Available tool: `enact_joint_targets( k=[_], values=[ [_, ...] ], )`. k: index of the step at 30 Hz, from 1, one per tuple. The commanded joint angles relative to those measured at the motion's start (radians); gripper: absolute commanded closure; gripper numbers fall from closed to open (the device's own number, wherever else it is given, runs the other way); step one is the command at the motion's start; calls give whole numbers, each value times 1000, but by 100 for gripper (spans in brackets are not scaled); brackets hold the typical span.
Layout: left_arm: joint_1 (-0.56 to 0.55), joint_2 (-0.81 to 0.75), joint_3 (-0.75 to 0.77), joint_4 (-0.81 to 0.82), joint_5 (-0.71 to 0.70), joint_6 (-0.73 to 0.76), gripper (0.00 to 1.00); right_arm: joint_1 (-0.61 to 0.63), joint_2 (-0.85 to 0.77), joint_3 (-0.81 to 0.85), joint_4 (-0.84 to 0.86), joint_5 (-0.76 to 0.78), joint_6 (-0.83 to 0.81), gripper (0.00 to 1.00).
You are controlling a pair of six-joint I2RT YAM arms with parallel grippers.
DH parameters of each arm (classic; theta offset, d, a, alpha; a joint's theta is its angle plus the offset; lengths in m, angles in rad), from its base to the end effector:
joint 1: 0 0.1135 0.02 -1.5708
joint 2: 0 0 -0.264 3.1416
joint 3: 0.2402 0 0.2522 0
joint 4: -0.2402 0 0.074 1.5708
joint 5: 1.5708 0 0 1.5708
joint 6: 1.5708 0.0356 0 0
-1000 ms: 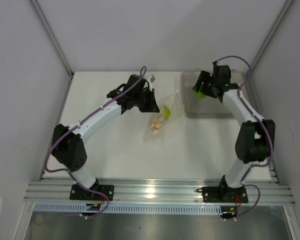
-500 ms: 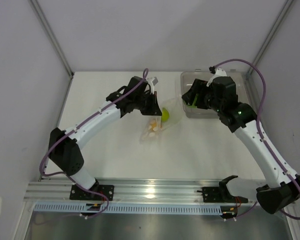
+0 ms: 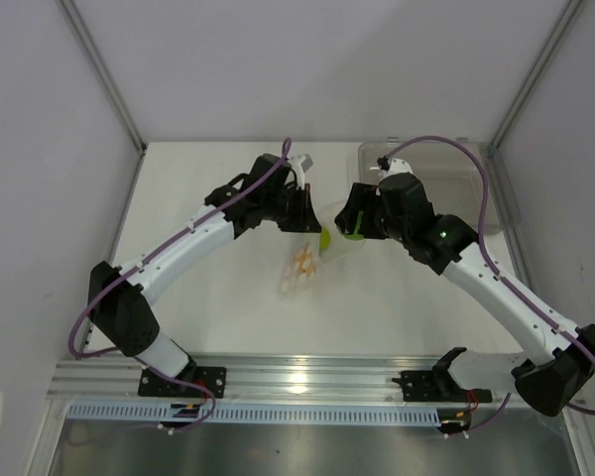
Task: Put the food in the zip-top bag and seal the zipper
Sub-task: Place the fake fruit in the zipper food storage bag.
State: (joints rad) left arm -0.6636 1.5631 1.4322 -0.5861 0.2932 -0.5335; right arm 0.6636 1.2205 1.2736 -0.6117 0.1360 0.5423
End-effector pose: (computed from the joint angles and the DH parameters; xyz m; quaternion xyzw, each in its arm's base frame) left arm 0.2695 -0.2238 0.3340 0.1189 0.8947 -0.3406 0.2635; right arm 0.2105 0.1585 0.3765 -0.0200 0.8730 0.2253 0.4321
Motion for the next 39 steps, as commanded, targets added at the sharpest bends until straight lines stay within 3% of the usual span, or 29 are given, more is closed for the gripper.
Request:
enact_joint_targets(
  k=[1,5,8,9,20,25,26,28,29,35,39],
  values=[
    [-7,-58,-6,11,24,-8,99,13,16,9,36,59,12,87],
    [-8,-75,-26,26,27,-10,99,17,39,9,46,50,11,83],
    [-10,-81,-33,29,31,-10,99,18,56,9,30,65,12,76],
    [-10,-83,-35,28,31,-10,99,18,59,9,30,65,11,69],
    [-11,-94,-49,49,43,-8,99,27,96,13,49,34,10,56],
    [-11,-104,-67,54,41,-6,99,28,100,12,49,31,10,40],
    [-11,-103,-67,55,41,-8,99,30,99,13,47,34,11,31],
    [-11,-104,-70,57,41,-8,99,30,99,15,43,39,12,24],
    [-11,-106,-72,57,41,-5,99,30,97,17,40,43,13,16],
    [-11,-101,-76,58,40,1,99,30,77,20,36,63,4,2],
    [-13,-103,-84,58,40,3,99,30,73,33,18,79,4,1]
  ],
)
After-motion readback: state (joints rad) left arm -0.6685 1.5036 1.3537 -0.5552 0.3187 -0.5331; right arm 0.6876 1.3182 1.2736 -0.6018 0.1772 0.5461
